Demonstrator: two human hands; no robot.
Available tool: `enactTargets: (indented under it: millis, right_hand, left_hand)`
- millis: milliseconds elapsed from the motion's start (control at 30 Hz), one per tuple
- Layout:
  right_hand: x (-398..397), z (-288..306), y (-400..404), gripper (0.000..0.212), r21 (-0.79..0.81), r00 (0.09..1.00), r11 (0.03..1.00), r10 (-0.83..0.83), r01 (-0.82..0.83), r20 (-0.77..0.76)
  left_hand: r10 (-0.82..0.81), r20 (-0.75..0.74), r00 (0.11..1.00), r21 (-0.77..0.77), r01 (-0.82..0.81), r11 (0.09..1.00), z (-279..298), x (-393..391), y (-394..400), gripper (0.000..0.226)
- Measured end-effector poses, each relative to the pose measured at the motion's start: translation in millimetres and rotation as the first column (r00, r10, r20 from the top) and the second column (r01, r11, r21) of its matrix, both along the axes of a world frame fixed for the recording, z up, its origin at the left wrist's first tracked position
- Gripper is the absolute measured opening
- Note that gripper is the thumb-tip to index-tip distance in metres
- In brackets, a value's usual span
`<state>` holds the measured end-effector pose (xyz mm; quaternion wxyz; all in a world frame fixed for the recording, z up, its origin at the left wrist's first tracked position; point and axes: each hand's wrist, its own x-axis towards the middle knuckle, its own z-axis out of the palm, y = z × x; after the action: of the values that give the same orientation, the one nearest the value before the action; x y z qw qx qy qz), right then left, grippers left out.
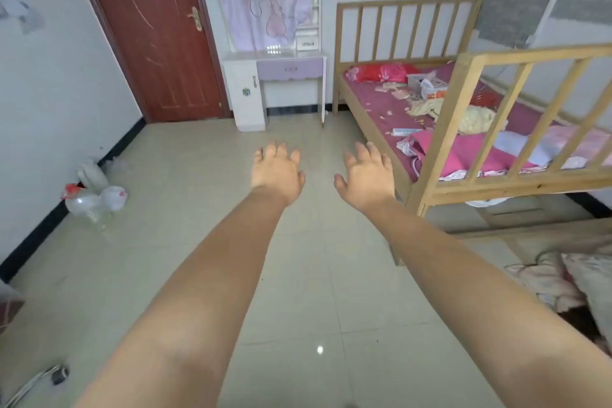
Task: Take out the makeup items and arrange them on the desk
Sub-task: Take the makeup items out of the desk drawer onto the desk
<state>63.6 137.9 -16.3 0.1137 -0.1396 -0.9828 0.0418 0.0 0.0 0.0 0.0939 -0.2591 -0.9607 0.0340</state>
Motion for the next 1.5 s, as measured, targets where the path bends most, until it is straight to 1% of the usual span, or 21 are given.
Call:
enactTargets:
  millis: [133, 233, 367, 567, 733, 933, 1067, 1200, 1500]
  right_hand:
    - [-72, -43, 25, 0.05, -0.009, 0.995, 1.0, 0.0, 0.001, 0.103]
    - [-146, -63, 54, 0.051, -0.031, 0.987, 0.999, 0.015, -0.01, 0.159]
    - [-244, -65, 89, 0.051, -0.051, 0.975, 0.999, 0.023, -0.012, 0.219]
    - [-396, -64, 121, 0.051, -0.057, 0.964, 0.996, 0.075, -0.062, 0.255]
    - [-548, -65, 146, 0.053, -0.048, 0.969, 0.994, 0.108, -0.1, 0.224]
    - [-731, -49, 196, 0.055, -0.088, 0.979, 0.996, 0.027, -0.009, 0.201]
    - [-834, -46, 238, 0.055, -0.089, 0.98, 0.996, -0.008, 0.026, 0.198]
    - [-947, -50, 291, 0.055, -0.075, 0.981, 0.996, -0.041, 0.056, 0.187]
    - [-1225, -49, 408, 0.048, -0.051, 0.994, 0.999, 0.002, 0.003, 0.11]
  left_hand:
    - [-0.033, 0.081, 0.996, -0.029, 0.036, 0.999, -45, -68, 25, 0.053]
    - [-0.005, 0.143, 0.99, -0.041, 0.011, 0.999, -70, -138, 50, 0.053]
    - [0.066, 0.204, 0.977, -0.091, -0.048, 0.995, -77, -232, 82, 0.054]
    - [0.14, 0.21, 0.968, -0.096, -0.122, 0.988, -72, -375, 113, 0.054]
    - [0.172, 0.19, 0.967, -0.085, -0.158, 0.984, -71, -524, 138, 0.054]
    - [0.175, 0.158, 0.972, -0.058, -0.168, 0.984, -50, -721, 182, 0.053]
    - [0.137, 0.13, 0.982, -0.021, -0.136, 0.991, -42, -832, 221, 0.054]
    - [0.1, 0.099, 0.99, -0.015, -0.099, 0.995, -50, -946, 268, 0.053]
    - [0.118, 0.117, 0.986, 0.012, -0.12, 0.993, -59, -1210, 375, 0.051]
